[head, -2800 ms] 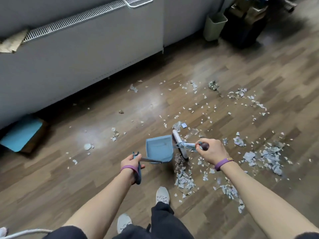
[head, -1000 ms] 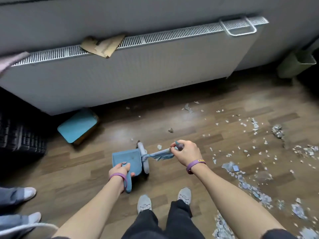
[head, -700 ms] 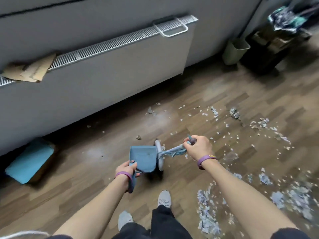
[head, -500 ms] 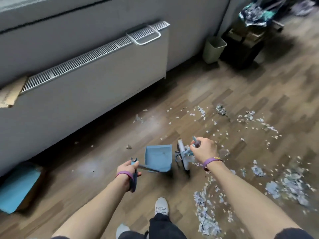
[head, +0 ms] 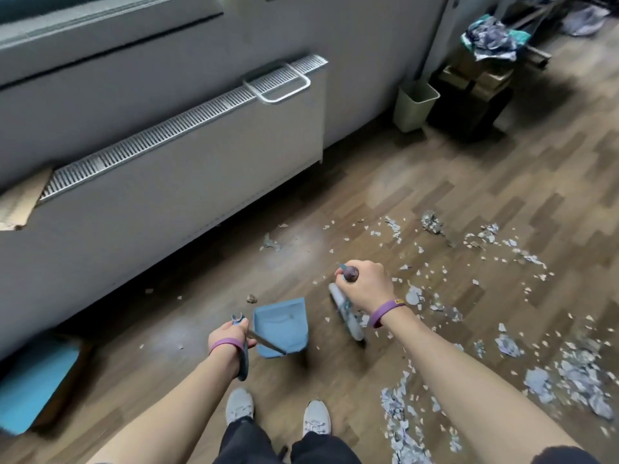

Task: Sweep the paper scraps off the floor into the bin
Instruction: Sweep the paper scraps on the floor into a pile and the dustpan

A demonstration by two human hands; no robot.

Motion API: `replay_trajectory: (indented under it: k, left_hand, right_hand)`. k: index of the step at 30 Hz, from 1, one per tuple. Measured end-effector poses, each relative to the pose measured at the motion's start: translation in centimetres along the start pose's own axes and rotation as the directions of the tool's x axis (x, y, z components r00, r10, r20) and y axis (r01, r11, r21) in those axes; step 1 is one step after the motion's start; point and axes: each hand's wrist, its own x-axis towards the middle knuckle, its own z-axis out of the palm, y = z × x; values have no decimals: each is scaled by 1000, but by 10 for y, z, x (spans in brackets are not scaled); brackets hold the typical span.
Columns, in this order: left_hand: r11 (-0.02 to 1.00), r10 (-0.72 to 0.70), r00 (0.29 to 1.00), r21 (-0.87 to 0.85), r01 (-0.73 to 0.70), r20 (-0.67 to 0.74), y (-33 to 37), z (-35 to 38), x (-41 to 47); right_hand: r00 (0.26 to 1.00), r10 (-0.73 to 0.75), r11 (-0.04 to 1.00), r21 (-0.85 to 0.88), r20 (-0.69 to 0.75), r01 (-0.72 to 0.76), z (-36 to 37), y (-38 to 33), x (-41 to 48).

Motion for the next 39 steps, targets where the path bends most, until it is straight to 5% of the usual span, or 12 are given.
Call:
replay_trajectory:
  k: [4,6,7,8,9,10,12,18,21,31,39]
  left_hand:
    - [999,-29,988,-36,23,-153,26,-52,30]
    - [980,-77,971,-197,32,-225,38,-94,52]
    - [988,-101,955,-142,63,-280,40,-113,63]
    - [982,-12,944,173,73,-329,41,-136,77]
    - [946,8,933,304,109,-360,47,-157,91]
    - [970,-2,928,225,93,-373,51,-181,104]
    - [950,-167,943,-304,75,-290,66,-228,131]
    - [939,-209,865,-341,47,-457,83,-309,152]
    - [949,-206,880,-308,72,-428,80,-325,174]
    - [936,-227,944,-322,144,-238,92,-224,189]
    - [994,-89,991,72,82,96,80,-34,113]
  right_hand:
    - [995,-76,996,52,65,73,49,-60,8]
    - [982,-131,987,105,133,118,81,-96,12]
    - [977,-149,983,134,151,129,95,-111,14]
    - [971,-171,976,165,169,143,113,-131,16]
    - [964,-189,970,191,188,153,133,-149,19]
    - [955,-202,965,214,218,155,151,-168,21]
    - [934,-203,957,261,292,126,188,-204,25]
    - [893,-147,910,411,425,-45,275,-275,30]
    - [879,-91,891,431,469,-138,300,-287,30]
    - [940,38,991,108,339,-80,244,-208,62]
    - [958,282,956,104,-57,-275,102,-68,67]
